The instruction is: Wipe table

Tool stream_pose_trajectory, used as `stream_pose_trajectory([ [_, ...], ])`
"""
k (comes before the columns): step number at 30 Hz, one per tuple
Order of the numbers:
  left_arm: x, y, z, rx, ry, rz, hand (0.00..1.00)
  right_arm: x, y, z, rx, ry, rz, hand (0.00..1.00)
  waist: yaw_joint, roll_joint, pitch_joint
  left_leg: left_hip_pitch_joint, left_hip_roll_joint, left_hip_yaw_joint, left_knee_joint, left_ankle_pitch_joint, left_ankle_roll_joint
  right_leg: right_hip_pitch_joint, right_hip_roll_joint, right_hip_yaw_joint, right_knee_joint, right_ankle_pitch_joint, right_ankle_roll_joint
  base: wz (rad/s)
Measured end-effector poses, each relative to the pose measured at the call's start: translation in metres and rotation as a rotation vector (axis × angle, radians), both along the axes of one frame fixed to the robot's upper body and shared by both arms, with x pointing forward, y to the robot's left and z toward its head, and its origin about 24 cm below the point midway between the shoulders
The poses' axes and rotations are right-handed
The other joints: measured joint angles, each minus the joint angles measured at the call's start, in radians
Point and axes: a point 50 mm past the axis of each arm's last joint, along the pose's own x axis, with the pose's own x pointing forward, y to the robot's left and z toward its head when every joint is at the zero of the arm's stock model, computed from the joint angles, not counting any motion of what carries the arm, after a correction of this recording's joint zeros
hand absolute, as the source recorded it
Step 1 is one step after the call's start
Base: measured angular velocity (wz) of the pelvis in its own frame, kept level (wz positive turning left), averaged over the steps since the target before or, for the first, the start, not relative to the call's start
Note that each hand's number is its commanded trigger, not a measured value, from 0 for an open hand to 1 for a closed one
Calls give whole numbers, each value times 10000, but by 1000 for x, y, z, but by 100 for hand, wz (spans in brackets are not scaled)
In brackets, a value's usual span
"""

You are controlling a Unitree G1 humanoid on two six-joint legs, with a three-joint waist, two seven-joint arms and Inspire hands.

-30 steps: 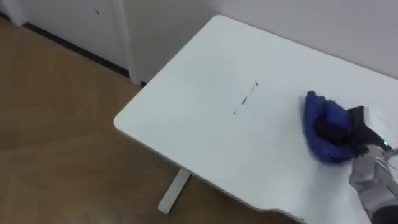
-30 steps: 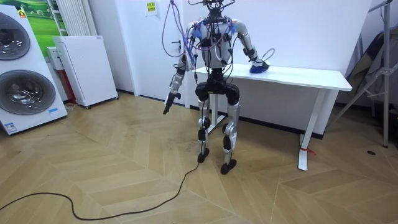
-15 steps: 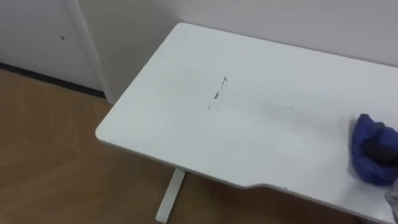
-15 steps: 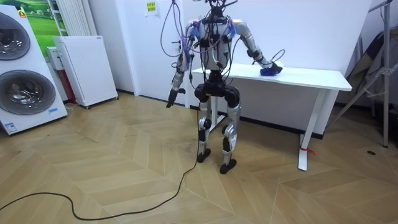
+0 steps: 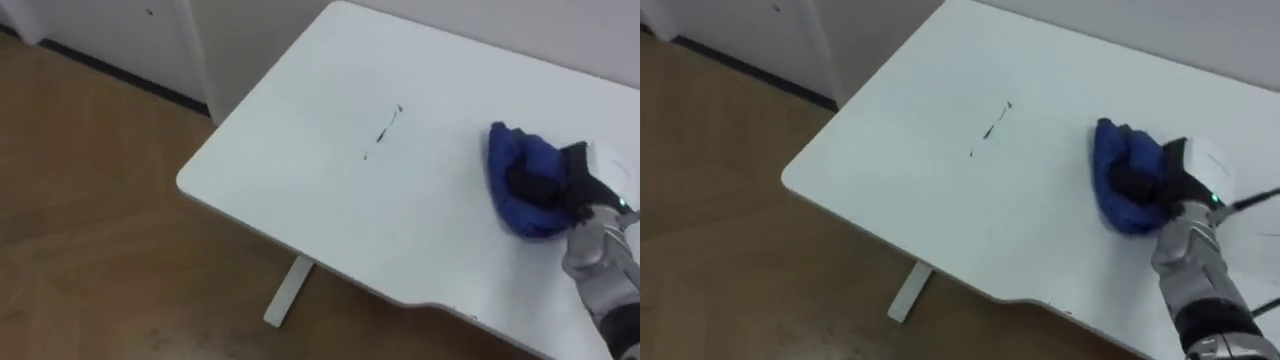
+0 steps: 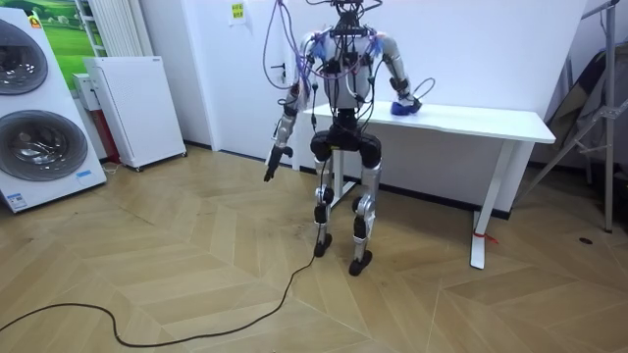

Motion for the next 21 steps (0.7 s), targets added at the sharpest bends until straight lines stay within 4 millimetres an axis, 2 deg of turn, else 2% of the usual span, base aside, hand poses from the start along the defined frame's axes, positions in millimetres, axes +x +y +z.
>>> stream_pose_trajectory([
  [1, -1, 4, 2, 181, -68, 98, 0, -17, -9, -7, 138, 172, -521, 100, -81, -75, -111, 31, -12, 89, 4, -60, 33, 87, -11, 21, -103, 4, 10, -9],
  [2, -1, 9, 4, 358, -240, 325, 0, -34, -20, -13, 176, 411, -1052, 100, -102, -145, -160, 153, 18, 209, 36, -143, 58, 190, 1, 100, -64, 37, 53, -16],
  [3, -2, 11, 5, 447, -287, 441, 0, -43, -25, -15, 142, 576, -1281, 100, -148, -154, -166, 235, 23, 247, 55, -192, 71, 285, 4, 88, -78, 48, 63, -12],
  [5, -6, 18, 8, 830, -264, 698, 0, -82, -47, -23, 74, 1193, -2420, 100, -373, -138, -231, 587, 46, 358, 169, -414, 124, 633, -13, -6, 31, 47, 68, -7],
  [8, -9, 17, 7, 795, -185, 758, 0, -106, -59, -25, 26, 1512, -3180, 100, -614, -51, -277, 727, 100, 506, 364, -649, 168, 786, -23, -67, 95, 45, 80, -24],
  [9, -9, 16, 7, 765, -193, 753, 0, -107, -60, -25, 39, 1495, -3234, 100, -607, -38, -285, 746, 112, 553, 388, -668, 174, 789, -29, -56, 102, 40, 89, -39],
  [12, -3, 12, 5, 599, -284, 570, 0, -92, -54, -22, -54, 1504, -2940, 100, -569, 89, -242, 905, 192, 743, 464, -747, 173, 887, -19, -68, 84, 59, 133, -47],
  [14, 5, 3, 1, 292, -408, 335, 0, -67, -45, -15, -400, 1518, -2462, 100, -403, 315, -135, 968, 298, 850, 626, -857, 121, 867, 61, 166, 223, 85, 96, -47],
  [15, 6, 0, 0, 182, -375, 222, 0, -60, -41, -14, -509, 1538, -2282, 100, -337, 363, -123, 970, 308, 850, 638, -877, 104, 779, 75, 240, 288, 93, 81, -58],
  [16, 8, -5, -2, -68, -340, 37, 0, -43, -32, -10, -717, 1516, -1738, 100, -101, 453, -82, 946, 314, 840, 662, -882, 109, 592, 82, 258, 441, 125, 29, -72],
  [17, 9, -9, -4, -242, -311, -76, 0, -22, -15, -5, -823, 1347, -944, 100, 144, 543, -78, 818, 343, 833, 712, -883, 108, 338, 114, 290, 541, 153, -32, -75],
  [18, 9, -10, -4, -308, -290, -134, 0, -11, -3, -2, -835, 1232, -398, 100, 271, 565, -64, 729, 370, 835, 738, -878, 100, 188, 133, 298, 593, 148, -54, -65],
  [19, 9, -10, -4, -416, -239, -224, 0, 14, 25, 4, -905, 921, 909, 100, 404, 569, -16, 493, 400, 710, 814, -853, 64, -68, 186, 256, 606, 149, -52, -25],
  [20, 13, -10, -5, -504, -300, -306, 0, 37, 55, 13, -1000, 595, 2267, 100, 426, 605, 74, 296, 404, 512, 918, -802, 43, -222, 251, 219, 628, 135, -89, 0],
  [21, 17, -11, -5, -565, -326, -432, 0, 45, 67, 17, -1057, 440, 2791, 100, 475, 582, 135, 224, 401, 450, 930, -770, 20, -305, 269, 215, 654, 120, -109, 32],
])
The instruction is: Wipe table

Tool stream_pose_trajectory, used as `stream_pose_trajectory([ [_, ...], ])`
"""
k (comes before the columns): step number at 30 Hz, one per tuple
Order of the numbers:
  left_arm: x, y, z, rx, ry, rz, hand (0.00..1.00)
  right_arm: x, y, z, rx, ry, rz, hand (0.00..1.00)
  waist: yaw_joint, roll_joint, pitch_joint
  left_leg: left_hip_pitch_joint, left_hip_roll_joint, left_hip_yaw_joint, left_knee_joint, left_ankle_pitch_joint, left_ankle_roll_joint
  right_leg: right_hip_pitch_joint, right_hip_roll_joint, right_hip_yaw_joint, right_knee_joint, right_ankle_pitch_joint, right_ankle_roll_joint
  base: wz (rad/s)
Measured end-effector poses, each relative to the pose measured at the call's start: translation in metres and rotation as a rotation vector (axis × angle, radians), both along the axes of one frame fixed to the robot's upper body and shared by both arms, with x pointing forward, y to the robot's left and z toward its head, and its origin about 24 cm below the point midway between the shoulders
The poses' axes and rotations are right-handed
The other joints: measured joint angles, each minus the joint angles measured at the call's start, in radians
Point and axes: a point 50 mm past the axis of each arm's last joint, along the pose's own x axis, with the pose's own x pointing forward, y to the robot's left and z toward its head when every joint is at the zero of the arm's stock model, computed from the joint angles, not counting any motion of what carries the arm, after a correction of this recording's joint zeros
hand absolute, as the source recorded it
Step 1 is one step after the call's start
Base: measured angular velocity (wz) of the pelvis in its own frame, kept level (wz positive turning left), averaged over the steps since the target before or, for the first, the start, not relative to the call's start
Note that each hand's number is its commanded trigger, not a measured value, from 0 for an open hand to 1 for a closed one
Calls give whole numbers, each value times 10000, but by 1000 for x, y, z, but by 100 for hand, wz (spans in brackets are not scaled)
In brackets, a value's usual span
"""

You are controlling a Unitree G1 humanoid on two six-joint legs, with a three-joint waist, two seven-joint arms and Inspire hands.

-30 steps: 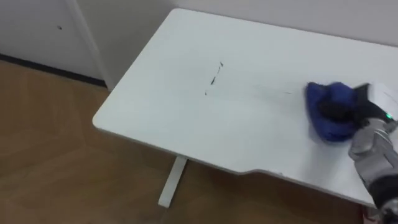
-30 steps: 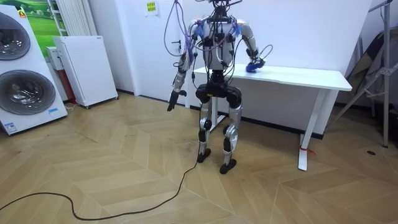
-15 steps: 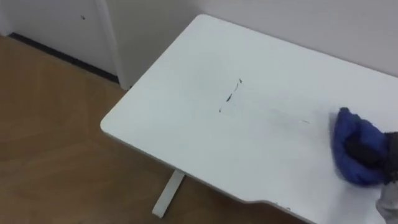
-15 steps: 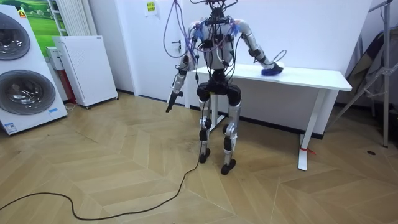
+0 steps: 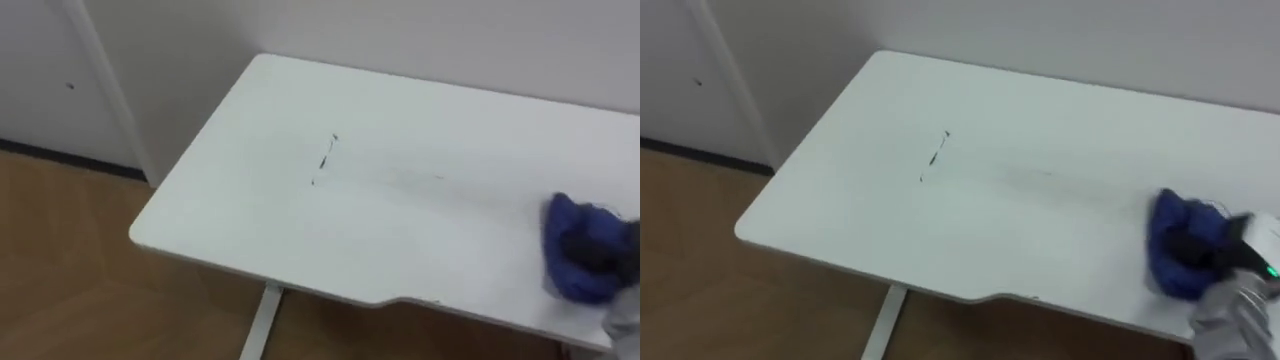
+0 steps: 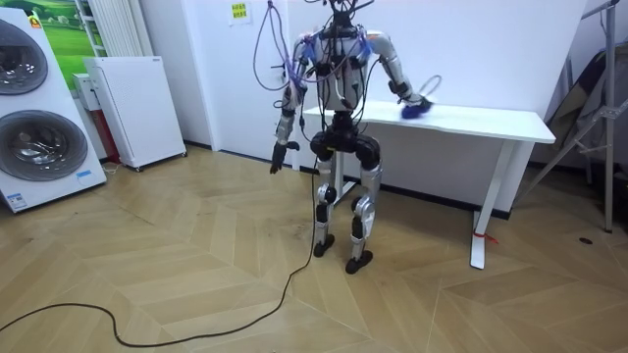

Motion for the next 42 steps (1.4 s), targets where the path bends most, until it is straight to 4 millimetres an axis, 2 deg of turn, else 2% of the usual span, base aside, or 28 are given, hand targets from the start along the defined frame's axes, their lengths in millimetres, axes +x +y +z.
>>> stream_pose_trajectory([
  [1, 5, -2, -1, -121, -16, -315, 0, 12, 14, 7, -96, -150, 775, 100, 146, 3, 93, -84, -12, -102, 17, 52, 5, -133, 13, -66, 20, -13, -13, 34],
  [2, 4, -5, -1, -185, 31, -471, 0, 19, 22, 12, -130, -279, 1161, 100, 469, 37, 107, -140, -29, -126, 9, 65, 17, -169, -17, -130, 31, -27, -33, 33],
  [6, -17, -1, 1, -88, 546, -213, 0, 19, 21, 9, 169, -269, 1061, 100, 611, -85, 34, -206, -232, -233, -34, 114, 92, -110, -218, -315, 129, -204, -9, 47],
  [9, -31, 2, 3, 46, 917, -13, 0, -11, -1, -13, 645, -343, 117, 100, 105, -149, 25, 10, -360, -35, -54, 133, 202, 349, -371, -264, 129, -291, 127, 62],
  [10, -36, 4, 4, 193, 1013, 44, 0, -29, -12, -24, 805, -378, -434, 100, -108, -208, -7, 222, -356, 193, -130, 117, 298, 580, -457, -221, 211, -339, 207, 62],
  [12, -35, 10, 6, 453, 845, 112, 0, -60, -32, -37, 964, -347, -1528, 100, -343, -255, -114, 496, -367, 575, -200, -7, 472, 800, -604, -262, 455, -456, 396, 46],
  [14, -40, 17, 10, 886, 786, 307, 0, -103, -55, -52, 962, 43, -2905, 100, -762, -392, -306, 843, -343, 700, -139, -222, 597, 1037, -702, -270, 840, -458, 415, 14],
  [17, -31, 21, 11, 1173, 363, 442, 0, -135, -75, -60, 881, 608, -4128, 100, -939, -276, -314, 1134, -141, 976, 448, -789, 734, 1256, -843, -298, 1456, -493, 475, -32],
  [19, -24, 21, 11, 1160, 164, 353, 0, -134, -77, -59, 755, 710, -4242, 100, -916, -181, -327, 1152, -28, 1231, 765, -1062, 845, 1100, -983, -272, 1922, -575, 620, -64],
  [21, -10, 18, 9, 1041, -274, 236, 0, -119, -71, -56, 699, 621, -4050, 100, -813, 0, -328, 1006, 204, 1673, 1016, -1238, 880, 555, -1250, -128, 2813, -626, 668, -81],
  [23, 22, 15, 7, 923, -1065, -90, 0, -88, -58, -48, 401, 536, -3751, 100, -297, 260, -305, 688, 615, 2240, 1208, -1278, 839, -396, -1945, 134, 3603, -741, 689, -91],
  [24, 29, 15, 7, 936, -1228, -175, 0, -78, -52, -46, 247, 564, -3476, 100, -60, 265, -293, 604, 729, 2381, 1212, -1252, 795, -636, -2068, 303, 3623, -732, 700, -111],
  [25, 46, 19, 8, 988, -1574, -317, 0, -52, -32, -38, -12, 526, -2457, 100, 371, 216, -258, 387, 860, 2378, 1257, -1198, 708, -1061, -2285, 564, 3479, -667, 774, -117],
  [26, 59, 22, 11, 1077, -1816, -452, 0, -20, -4, -25, -143, 307, -1063, 100, 630, 192, -205, 100, 970, 2056, 1412, -1193, 607, -1277, -2449, 566, 3122, -576, 742, -105],
  [27, 65, 24, 12, 1121, -1967, -499, 0, -5, 12, -17, -125, 79, -377, 100, 724, 203, -144, -21, 1030, 1847, 1508, -1215, 521, -1322, -2461, 557, 2849, -475, 764, -59],
  [29, 92, 30, 22, 1329, -2738, -821, 0, 30, 53, 16, 2, -1242, 1603, 100, 1032, -96, -47, -673, 1030, 551, 1710, -1165, 207, -1256, -2428, 466, 1806, 56, 901, 0],
  [30, 97, 31, 23, 1372, -2859, -932, 0, 35, 57, 22, 40, -1503, 1825, 100, 1094, -192, -35, -850, 1029, 230, 1770, -1142, 117, -1202, -2430, 385, 1532, 206, 912, 51],
  [31, 99, 32, 26, 1435, -2902, -1106, 0, 42, 59, 32, 53, -1828, 1921, 100, 1100, -333, -40, -1149, 1044, -399, 1875, -1101, -49, -1072, -2491, 48, 1157, 457, 949, 83],
  [32, 94, 32, 24, 1470, -2605, -1207, 0, 43, 55, 34, 25, -1892, 1788, 100, 1082, -470, -40, -1219, 1102, -747, 1838, -1052, -246, -915, -2544, -176, 978, 632, 972, 87],
  [34, 76, 33, 21, 1458, -2017, -1061, 0, 36, 45, 25, -137, -1488, 1565, 100, 1137, -516, -47, -1041, 1313, -1021, 1823, -1134, -579, -763, -2421, -240, 838, 633, 968, 60],
  [35, 55, 36, 18, 1481, -1490, -878, 0, 25, 33, 12, -293, -928, 1296, 100, 1155, -542, -42, -804, 1463, -1134, 1725, -1167, -839, -731, -2267, -362, 748, 631, 973, 46],
  [36, 49, 36, 18, 1478, -1355, -828, 0, 20, 26, 7, -366, -708, 1120, 100, 1112, -552, -41, -698, 1520, -1219, 1622, -1162, -981, -727, -2178, -468, 735, 633, 971, 63],
  [37, 34, 39, 18, 1493, -1058, -620, 0, -2, 5, -11, -462, 27, 472, 100, 936, -630, -38, -515, 1712, -1067, 1438, -1066, -1303, -734, -1960, -766, 676, 796, 1031, 73],
  [38, 28, 39, 17, 1466, -913, -512, 0, -12, -5, -16, -217, 72, 43, 100, 757, -548, -62, -468, 1901, -873, 1415, -1010, -1477, -637, -1896, -948, 873, 615, 1456, 101],
  [39, 8, 36, 16, 1373, -523, -325, 0, -33, -20, -24, -77, 31, -645, 100, 341, -398, -141, -299, 2311, -467, 1239, -752, -1794, -462, -1623, -1195, 1275, 163, 1212, 75],
  [40, -8, 33, 15, 1253, -133, -126, 0, -46, -31, -27, -12, -36, -1157, 100, 87, -429, -103, -95, 2630, 88, 932, -407, -1877, -404, -1477, -1330, 1515, -242, 998, 72],
  [41, -16, 30, 13, 1181, 77, -96, 0, -56, -42, -28, -12, -104, -1636, 100, -198, -363, -102, -27, 2634, 528, 819, -111, -1794, -309, -1416, -1486, 1593, -477, 853, 39],
  [42, -16, 28, 13, 1159, 133, -199, 0, -62, -46, -29, -65, -49, -1802, 100, -249, -364, -146, -5, 2575, 767, 818, -61, -1747, -308, -1381, -1512, 1612, -542, 779, 35],
])
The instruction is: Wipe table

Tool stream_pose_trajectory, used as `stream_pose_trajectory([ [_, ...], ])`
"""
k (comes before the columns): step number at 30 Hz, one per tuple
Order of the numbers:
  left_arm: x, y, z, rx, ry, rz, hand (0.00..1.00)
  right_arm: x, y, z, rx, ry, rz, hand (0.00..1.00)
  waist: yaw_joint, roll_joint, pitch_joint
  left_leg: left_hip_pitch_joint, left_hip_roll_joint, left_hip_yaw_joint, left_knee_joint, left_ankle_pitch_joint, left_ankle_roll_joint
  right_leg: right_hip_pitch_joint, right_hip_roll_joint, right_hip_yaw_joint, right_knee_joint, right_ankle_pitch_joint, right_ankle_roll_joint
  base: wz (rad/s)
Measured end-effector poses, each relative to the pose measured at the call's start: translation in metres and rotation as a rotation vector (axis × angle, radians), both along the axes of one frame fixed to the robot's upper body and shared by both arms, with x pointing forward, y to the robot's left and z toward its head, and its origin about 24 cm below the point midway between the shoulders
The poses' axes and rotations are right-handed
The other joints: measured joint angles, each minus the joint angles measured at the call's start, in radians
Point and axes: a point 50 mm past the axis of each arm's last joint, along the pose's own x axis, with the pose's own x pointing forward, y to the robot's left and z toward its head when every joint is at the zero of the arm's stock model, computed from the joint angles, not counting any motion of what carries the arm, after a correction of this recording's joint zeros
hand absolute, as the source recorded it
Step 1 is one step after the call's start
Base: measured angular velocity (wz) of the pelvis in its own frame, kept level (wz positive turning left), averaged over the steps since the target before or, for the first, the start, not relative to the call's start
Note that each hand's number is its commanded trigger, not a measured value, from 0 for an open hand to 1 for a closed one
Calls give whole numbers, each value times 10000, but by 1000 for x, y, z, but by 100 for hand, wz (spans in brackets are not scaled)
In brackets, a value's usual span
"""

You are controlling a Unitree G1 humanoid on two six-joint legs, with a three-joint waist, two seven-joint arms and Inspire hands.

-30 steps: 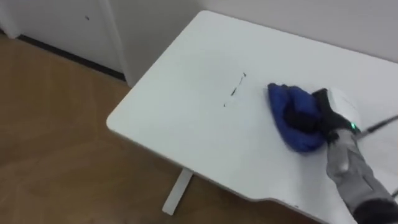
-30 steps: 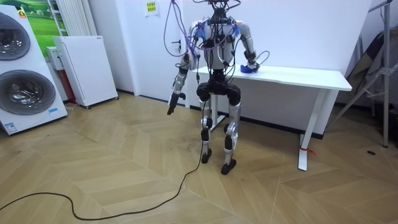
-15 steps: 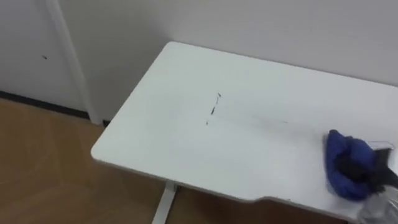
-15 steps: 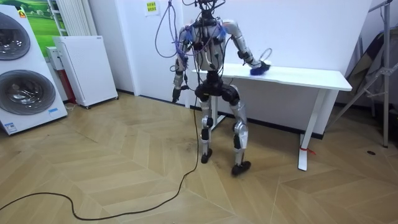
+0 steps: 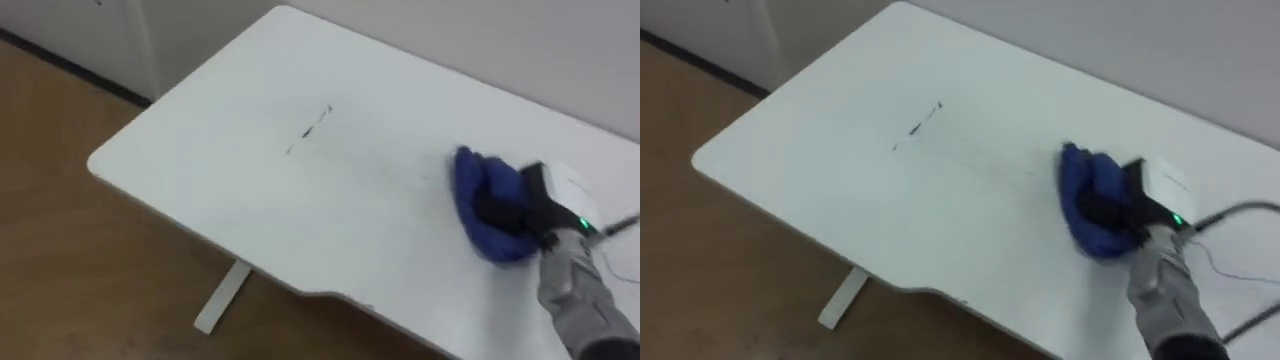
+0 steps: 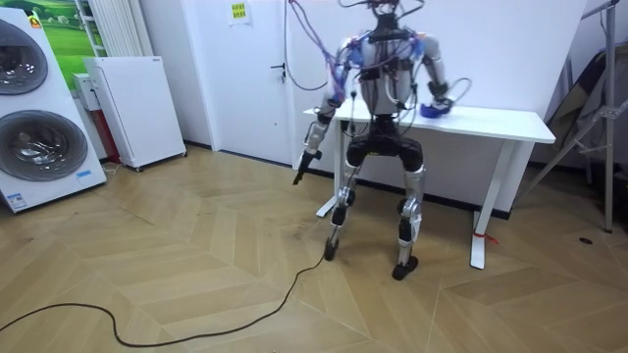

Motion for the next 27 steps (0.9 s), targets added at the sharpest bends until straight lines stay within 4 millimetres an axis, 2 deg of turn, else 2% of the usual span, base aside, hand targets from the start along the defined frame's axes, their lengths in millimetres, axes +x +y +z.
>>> stream_pose_trajectory([
  [1, 2, -2, -1, -28, -68, -109, 0, -5, -6, 0, 84, -4, -235, 100, -164, -21, -34, 102, -167, 341, 2, 1, 10, 44, 78, -102, 28, -103, -149, 26],
  [2, 6, -3, -1, -52, -203, -193, 0, -4, -5, 2, 185, -8, -146, 100, -327, 54, 8, 144, -268, 690, 35, -34, 81, 95, 192, -184, 21, -191, -287, 21],
  [3, 9, -4, -1, -71, -285, -221, 0, -2, -5, 3, 216, -18, -115, 100, -412, 77, 2, 149, -347, 765, 98, -86, 177, 102, 254, -159, 18, -223, -344, 13],
  [4, 18, -6, -2, -133, -504, -325, 0, 3, -1, 5, 301, 31, 79, 100, -432, 148, 37, 190, -543, 814, 215, -189, 362, 114, 329, -118, 37, -279, -447, -11],
  [5, 27, -11, -3, -252, -746, -496, 0, 12, 6, 7, 312, 107, 421, 100, -372, 225, 61, 329, -737, 885, 174, -263, 497, 100, 400, 60, 100, -324, -532, -23],
  [6, 28, -14, -4, -326, -760, -542, 0, 16, 9, 8, 304, 131, 518, 100, -292, 276, 63, 415, -787, 920, 141, -294, 548, 68, 477, 268, 97, -327, -575, -62],
  [7, 34, -20, -7, -525, -882, -685, 0, 26, 18, 13, 225, 217, 888, 100, 35, 350, 58, 632, -881, 981, 11, -348, 636, -84, 639, 788, 108, -292, -667, -104],
  [8, 37, -25, -8, -696, -932, -725, 0, 39, 32, 18, 95, 234, 1552, 100, 362, 375, 47, 748, -1034, 993, -175, -367, 670, -327, 751, 1283, 160, -248, -756, -117],
  [9, 37, -27, -9, -792, -943, -717, 0, 47, 42, 21, -8, 259, 2025, 100, 429, 383, 53, 794, -1088, 1007, -278, -386, 703, -410, 824, 1451, 159, -200, -816, -97],
  [10, 37, -29, -9, -908, -937, -718, 0, 58, 62, 28, -258, 172, 2891, 100, 433, 433, 49, 833, -1155, 1007, -485, -399, 727, -519, 921, 1642, 162, -133, -882, -58],
  [11, 40, -32, -9, -950, -1013, -696, 0, 64, 80, 31, -515, 147, 3777, 100, 489, 423, 79, 934, -1176, 1053, -661, -397, 725, -671, 970, 1796, 200, -103, -896, -42],
  [13, 44, -36, -9, -1024, -1140, -762, 0, 65, 93, 30, -477, 88, 4272, 100, 623, 333, 145, 1032, -1265, 1047, -927, -361, 724, -790, 946, 1880, 238, -96, -884, -12],
  [14, 44, -37, -9, -1036, -1103, -823, 0, 65, 92, 30, -486, -16, 4218, 100, 617, 265, 155, 1013, -1351, 942, -990, -342, 752, -808, 904, 1890, 193, -94, -848, 11],
  [15, 44, -37, -9, -1021, -1080, -805, 0, 63, 90, 30, -497, -29, 4152, 100, 573, 216, 132, 1009, -1401, 911, -1053, -327, 777, -803, 882, 1923, 174, -104, -821, 36],
  [16, 40, -36, -9, -977, -956, -750, 0, 60, 84, 26, -461, -99, 3926, 100, 325, 138, 125, 993, -1524, 754, -1126, -282, 844, -699, 803, 1885, 84, -117, -745, 52],
  [17, 33, -34, -9, -936, -771, -671, 0, 47, 73, 15, -233, -124, 3364, 100, 106, 127, 141, 1003, -1613, 725, -1153, -251, 903, -494, 764, 1882, -104, -88, -660, 58],
  [18, 31, -33, -8, -900, -725, -657, 0, 39, 68, 10, -59, -201, 3037, 100, 15, 103, 136, 1017, -1669, 727, -1168, -225, 948, -395, 732, 1888, -191, -71, -620, 66],
  [20, 21, -26, -7, -664, -526, -253, 0, 4, 43, -7, 671, -589, 1483, 100, -385, -16, 99, 1135, -1867, 785, -1263, -194, 1127, 125, 581, 1776, -645, 4, -378, 62],
  [21, 18, -24, -7, -586, -462, -132, 0, -4, 37, -10, 800, -645, 1077, 100, -470, -20, 80, 1168, -1897, 819, -1274, -219, 1181, 232, 569, 1782, -750, 36, -322, 34],
  [22, 10, -18, -5, -362, -357, 142, 0, -20, 23, -16, 918, -685, 257, 100, -553, -84, -9, 1199, -1968, 808, -1269, -278, 1274, 356, 527, 1770, -908, 87, -231, 22],
  [23, 4, -11, -2, -62, -277, 465, 0, -36, 8, -20, 984, -642, -603, 100, -745, -152, -66, 1235, -2026, 797, -1268, -322, 1347, 562, 479, 1661, -1037, 153, -125, 21],
  [24, 1, -7, -1, 115, -246, 601, 0, -45, 1, -22, 959, -601, -1065, 100, -814, -170, -73, 1281, -2044, 798, -1269, -347, 1387, 660, 462, 1600, -1096, 195, -81, 18],
  [26, -7, 6, 5, 632, -177, 920, 0, -76, -24, -27, 681, -389, -2598, 100, -867, -180, -121, 1472, -2084, 873, -1308, -485, 1479, 878, 460, 1360, -1222, 314, -41, -6],
  [27, -8, 8, 6, 743, -186, 927, 0, -81, -28, -27, 606, -359, -2805, 100, -868, -158, -134, 1504, -2079, 929, -1346, -527, 1496, 898, 458, 1328, -1228, 340, -34, -25],
])
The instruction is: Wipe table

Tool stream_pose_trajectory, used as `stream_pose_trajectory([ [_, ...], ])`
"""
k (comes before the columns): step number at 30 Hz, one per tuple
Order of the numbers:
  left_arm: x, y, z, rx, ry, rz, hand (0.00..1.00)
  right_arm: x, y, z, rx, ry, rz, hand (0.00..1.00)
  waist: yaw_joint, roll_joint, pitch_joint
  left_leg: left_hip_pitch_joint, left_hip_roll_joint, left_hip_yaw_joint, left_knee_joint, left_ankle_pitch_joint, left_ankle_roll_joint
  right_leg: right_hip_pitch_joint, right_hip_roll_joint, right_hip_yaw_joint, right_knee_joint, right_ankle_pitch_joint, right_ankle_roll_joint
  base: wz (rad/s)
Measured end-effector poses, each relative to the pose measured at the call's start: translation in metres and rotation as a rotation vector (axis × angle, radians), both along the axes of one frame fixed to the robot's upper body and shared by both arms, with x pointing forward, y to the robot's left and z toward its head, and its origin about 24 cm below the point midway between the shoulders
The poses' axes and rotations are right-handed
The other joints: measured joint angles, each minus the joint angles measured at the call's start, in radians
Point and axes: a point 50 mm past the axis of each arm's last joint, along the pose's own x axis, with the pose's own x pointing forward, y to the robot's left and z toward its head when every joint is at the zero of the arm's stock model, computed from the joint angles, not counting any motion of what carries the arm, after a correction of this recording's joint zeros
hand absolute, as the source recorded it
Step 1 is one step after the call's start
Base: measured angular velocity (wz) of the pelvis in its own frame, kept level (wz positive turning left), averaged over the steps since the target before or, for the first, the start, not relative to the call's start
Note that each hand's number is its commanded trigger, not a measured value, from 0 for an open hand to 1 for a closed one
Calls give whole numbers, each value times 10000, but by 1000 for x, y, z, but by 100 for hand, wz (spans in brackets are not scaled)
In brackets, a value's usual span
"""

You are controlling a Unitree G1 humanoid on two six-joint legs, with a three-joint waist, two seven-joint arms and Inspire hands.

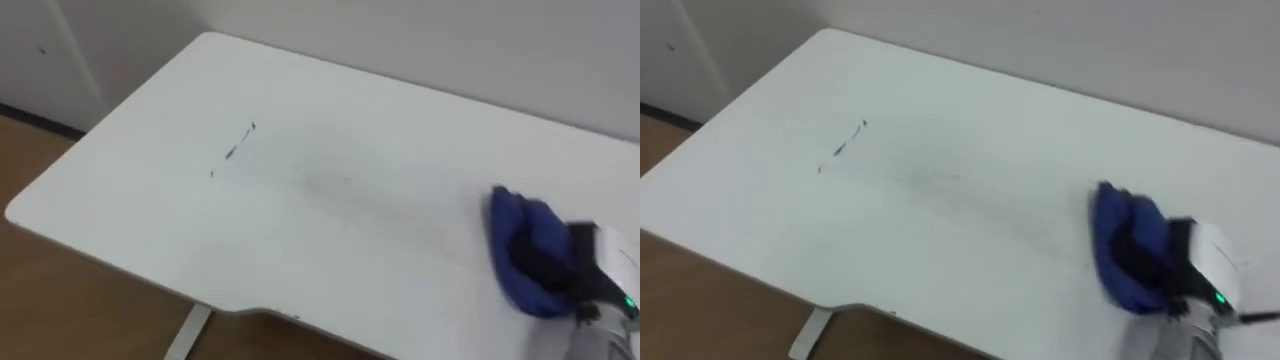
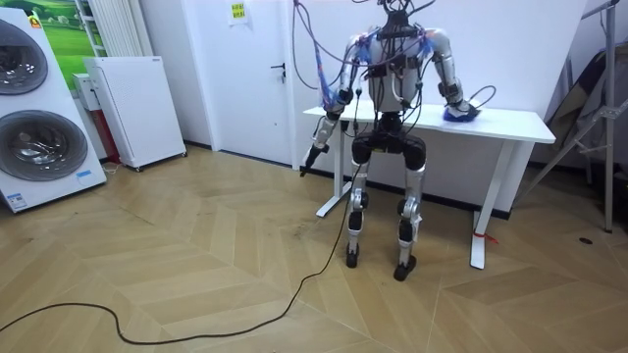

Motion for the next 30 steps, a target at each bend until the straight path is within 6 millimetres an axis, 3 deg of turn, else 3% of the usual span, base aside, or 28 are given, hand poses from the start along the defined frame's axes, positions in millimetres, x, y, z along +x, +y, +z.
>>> stream_pose_trajectory([
  [1, -1, 2, 1, 141, -19, 77, 0, -5, -6, 0, -120, 141, -205, 100, -25, 67, -55, 91, 2, 98, -27, -40, 41, 66, -2, -94, -72, 74, 17, -24],
  [3, 1, 2, 1, 129, -98, 114, 0, -2, -9, 2, -183, 143, -320, 100, -94, 139, -84, 131, -6, 123, -17, -69, 88, 104, -8, -305, -93, 163, 8, -15],
  [6, 14, -7, -4, -125, -256, -371, 0, 20, -2, 6, -230, 239, -83, 100, 88, 249, -68, 177, 0, 139, -30, -65, 103, 50, 23, -409, -93, 313, -57, -33],
  [9, 29, -18, -9, -490, -476, -758, 0, 54, 13, 14, -503, 532, 792, 100, 454, 340, -37, 160, 49, 67, -67, -57, 104, -302, 154, -360, 14, 478, -258, -66],
  [11, 35, -26, -12, -766, -484, -1159, 0, 101, 51, 29, -832, 625, 2878, 100, 754, 400, 0, 42, 44, -246, -72, -52, 99, -654, 244, -541, 148, 619, -469, -69],
  [12, 36, -27, -13, -835, -484, -1243, 0, 113, 64, 34, -1029, 602, 3603, 100, 772, 400, 9, -30, 44, -325, -59, -43, 92, -713, 255, -634, 159, 638, -500, -15],
  [14, 47, -33, -14, -1115, -654, -1578, 0, 149, 102, 56, -1661, 177, 5780, 100, 990, 385, 198, -189, 26, -631, -65, 50, 52, -780, 289, -764, 139, 645, -548, 25],
  [16, 47, -37, -16, -1237, -565, -1696, 0, 161, 113, 69, -1773, -178, 6415, 100, 1416, 362, 237, -352, -7, -809, -101, 129, 48, -823, 294, -777, 68, 595, -549, 35],
  [17, 39, -38, -17, -1300, -304, -1652, 0, 166, 115, 74, -1783, -327, 6529, 100, 1642, 286, 197, -469, -66, -994, -85, 174, 38, -890, 283, -783, 62, 553, -535, 37],
  [19, 24, -37, -17, -1302, 174, -1449, 0, 166, 108, 74, -1856, -205, 6396, 100, 1693, 236, 183, -574, -137, -1282, -64, 203, 70, -820, 248, -975, -52, 529, -494, 52],
  [21, 5, -34, -16, -1327, 716, -1168, 0, 154, 92, 60, -1675, 480, 5914, 100, 1679, 221, 185, -517, -163, -1292, -58, 234, 103, -719, 218, -983, -97, 519, -467, 57],
  [23, -11, -23, -12, -1137, 1080, -539, 0, 122, 67, 38, -854, 685, 4786, 100, 1544, 175, 178, -402, -191, -1283, -77, 242, 118, -400, 195, -964, -173, 502, -434, 53],
  [24, -15, -20, -11, -1062, 1202, -424, 0, 116, 62, 34, -680, 658, 4552, 100, 1478, 145, 170, -352, -215, -1282, -98, 243, 120, -284, 183, -986, -243, 488, -412, 38],
  [25, -21, -13, -7, -882, 1285, -298, 0, 105, 54, 28, -402, 614, 4107, 100, 1397, 122, 196, -256, -274, -1283, -112, 241, 121, -97, 145, -1008, -339, 414, -292, 33],
  [28, -17, -7, -4, -655, 952, -66, 0, 83, 36, 19, -240, 788, 3126, 100, 1120, 84, 174, 10, -323, -1264, -193, 221, 151, 355, 157, -1024, -624, 434, -223, 18],
  [30, -9, -6, -4, -619, 688, -177, 0, 79, 28, 20, -353, 957, 2965, 100, 988, 93, 152, 11, -325, -1277, -224, 196, 183, 381, 162, -1038, -632, 435, -192, 0],
])
